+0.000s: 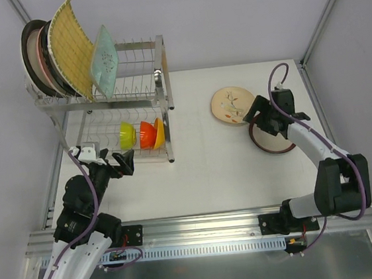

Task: Load the plates into the dish rack
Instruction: Grab a plate with the right arm

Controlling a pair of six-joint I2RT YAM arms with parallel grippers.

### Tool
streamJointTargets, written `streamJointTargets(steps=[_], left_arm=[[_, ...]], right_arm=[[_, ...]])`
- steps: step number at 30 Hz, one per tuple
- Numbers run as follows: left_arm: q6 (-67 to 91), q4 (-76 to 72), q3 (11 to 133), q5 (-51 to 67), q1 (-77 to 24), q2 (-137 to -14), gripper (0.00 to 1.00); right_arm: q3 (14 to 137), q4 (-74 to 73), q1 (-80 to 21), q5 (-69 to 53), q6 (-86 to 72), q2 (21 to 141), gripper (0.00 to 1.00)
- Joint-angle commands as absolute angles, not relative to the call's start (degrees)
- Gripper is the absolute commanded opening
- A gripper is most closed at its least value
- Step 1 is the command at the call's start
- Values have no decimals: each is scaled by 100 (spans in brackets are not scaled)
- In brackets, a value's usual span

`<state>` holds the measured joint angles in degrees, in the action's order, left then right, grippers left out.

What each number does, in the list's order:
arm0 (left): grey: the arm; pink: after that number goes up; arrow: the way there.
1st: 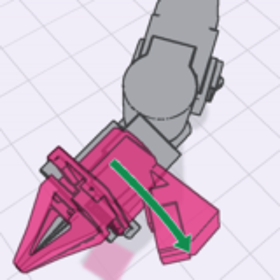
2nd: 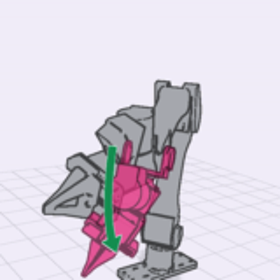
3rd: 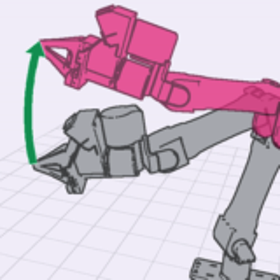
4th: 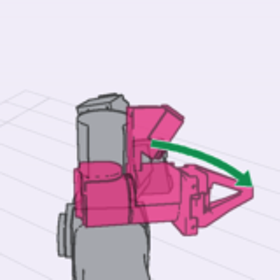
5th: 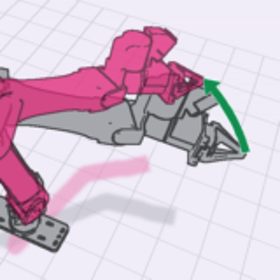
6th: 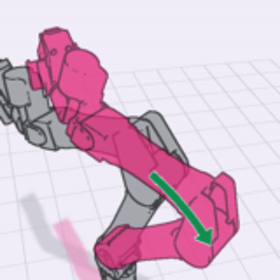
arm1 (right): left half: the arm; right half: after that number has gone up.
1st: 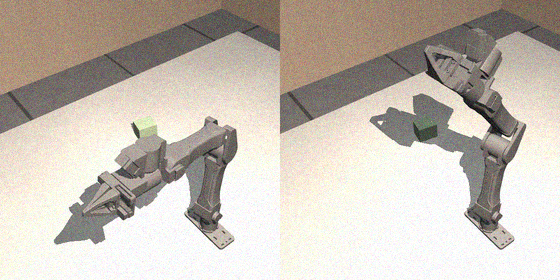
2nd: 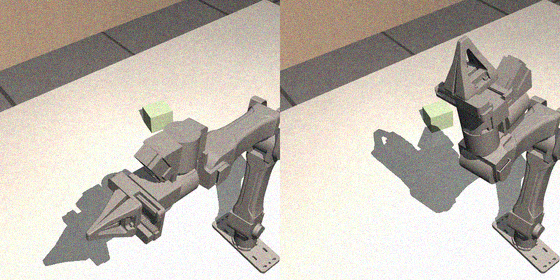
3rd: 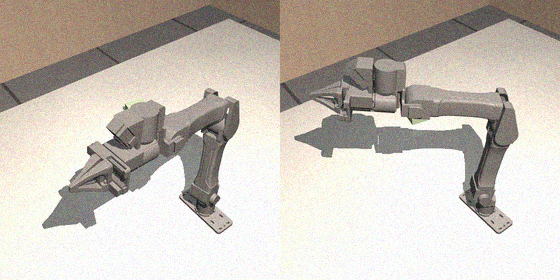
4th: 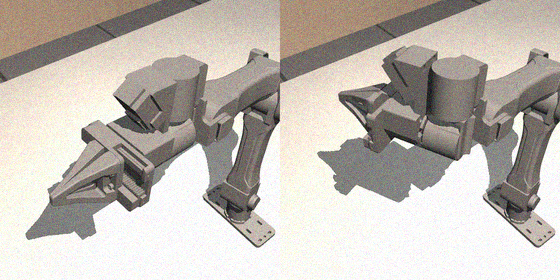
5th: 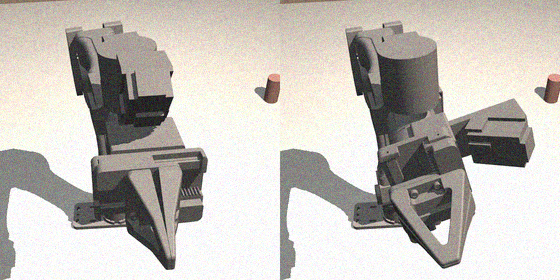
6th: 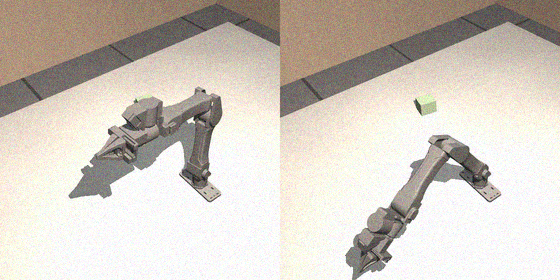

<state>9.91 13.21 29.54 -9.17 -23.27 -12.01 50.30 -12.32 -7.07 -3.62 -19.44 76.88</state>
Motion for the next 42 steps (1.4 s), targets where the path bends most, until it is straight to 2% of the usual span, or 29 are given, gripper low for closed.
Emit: streamJointTargets(steps=[1, 4, 8, 12, 27, 35, 42], left_arm=[[950, 1195, 2944, -983, -2320, -1186, 99], [853, 1248, 2936, -1125, -2329, -1169, 99], [914, 1257, 2909, -1169, -2320, -1090, 99], [905, 1292, 2892, -1274, -2320, -1055, 99], [888, 1310, 2918, -1125, -2162, -1389, 99], [896, 1310, 2927, -932, -2057, -1468, 99], [923, 1301, 2918, -879, -2013, -1477, 99]], right_arm=[[5528, -897, -633, -246, -2074, 8094, 87], [5642, -590, -633, -273, -2223, 8498, 81], [6133, -562, -607, 342, -1804, 9069, 71], [6705, -589, -379, 186, -1635, 9684, 67], [8647, -1265, 104, -1204, -844, 11372, 68], [8974, -1406, 211, -1608, -756, 11944, 70], [8930, -1284, 220, -2362, -765, 12190, 67]])
